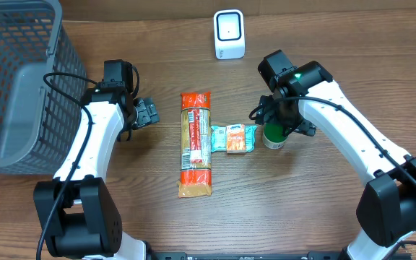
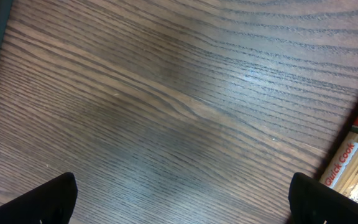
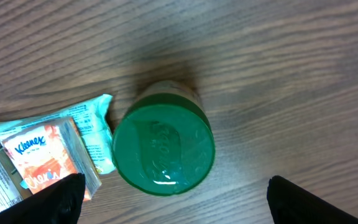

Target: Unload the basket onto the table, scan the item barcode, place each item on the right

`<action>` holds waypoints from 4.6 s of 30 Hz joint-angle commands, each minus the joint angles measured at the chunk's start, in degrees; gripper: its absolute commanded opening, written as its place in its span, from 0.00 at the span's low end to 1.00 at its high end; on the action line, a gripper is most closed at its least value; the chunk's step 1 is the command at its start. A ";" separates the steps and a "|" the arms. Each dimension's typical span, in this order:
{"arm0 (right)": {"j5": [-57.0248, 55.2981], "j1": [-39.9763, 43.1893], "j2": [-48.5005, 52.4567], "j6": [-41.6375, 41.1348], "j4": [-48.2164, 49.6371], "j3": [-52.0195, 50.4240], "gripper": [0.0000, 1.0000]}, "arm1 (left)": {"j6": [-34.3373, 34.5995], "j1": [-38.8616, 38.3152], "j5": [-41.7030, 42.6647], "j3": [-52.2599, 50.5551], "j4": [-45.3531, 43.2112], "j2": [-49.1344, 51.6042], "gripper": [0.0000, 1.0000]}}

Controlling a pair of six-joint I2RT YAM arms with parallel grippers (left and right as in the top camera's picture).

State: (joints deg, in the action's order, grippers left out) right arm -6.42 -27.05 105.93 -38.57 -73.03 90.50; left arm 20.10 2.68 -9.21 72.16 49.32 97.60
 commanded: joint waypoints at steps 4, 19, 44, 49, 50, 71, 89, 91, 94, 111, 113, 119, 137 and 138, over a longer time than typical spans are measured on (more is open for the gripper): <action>-0.74 0.13 -0.35 -2.21 0.63 -0.74 0.95 | -0.83 -0.07 0.04 0.63 -0.07 -1.14 1.00; 2.08 -0.11 -0.35 -1.55 12.81 -11.80 1.00 | -0.83 -0.07 0.04 0.63 -0.07 -1.14 1.00; 2.01 -0.63 -0.35 -1.97 16.59 -13.42 0.90 | -0.83 -0.07 0.04 0.63 -0.07 -1.14 1.00; 2.03 -0.63 -0.35 -1.97 17.05 -13.42 0.90 | -0.83 -0.07 0.04 0.63 -0.07 -1.14 1.00; 2.03 -0.63 -0.35 -1.97 17.03 -13.42 0.90 | -0.83 -0.07 0.04 0.63 -0.07 -1.14 1.00; 0.50 -0.52 -0.35 -1.95 20.63 -18.12 0.62 | -0.83 -0.07 0.04 0.63 -0.07 -1.14 1.00; 1.73 -0.20 -12.46 13.29 16.26 -12.72 0.21 | -0.83 -0.02 0.04 0.63 -0.07 -1.14 1.00; 3.30 -0.20 -13.16 15.43 16.02 -12.72 0.21 | -0.83 -0.02 0.04 0.63 -0.07 -1.14 1.00; 5.22 -0.20 -13.25 17.70 15.47 -12.72 0.11 | -0.83 -0.02 0.04 0.63 -0.07 -1.14 1.00; 8.57 -0.20 -2.99 22.16 -4.15 24.28 0.03 | -0.83 -0.09 0.04 0.63 -0.07 -1.14 1.00; 8.70 -0.17 0.24 22.18 -8.74 31.87 0.04 | -0.83 -0.07 0.04 0.63 -0.07 -1.14 1.00; 8.72 -0.17 6.12 22.34 -8.81 41.51 0.04 | -0.83 -0.07 0.04 0.63 -0.07 -1.14 1.00; 9.05 -0.20 23.21 22.34 19.78 41.46 0.04 | -0.83 -0.07 0.04 0.63 -0.07 -1.14 1.00; 8.46 -0.17 24.46 22.34 22.77 41.46 0.04 | -0.83 -0.07 0.04 0.63 -0.07 -1.14 1.00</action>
State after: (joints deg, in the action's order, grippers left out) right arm 2.57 -27.40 127.59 -16.47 -55.92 130.30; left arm 20.10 2.68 -9.21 72.16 49.34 97.60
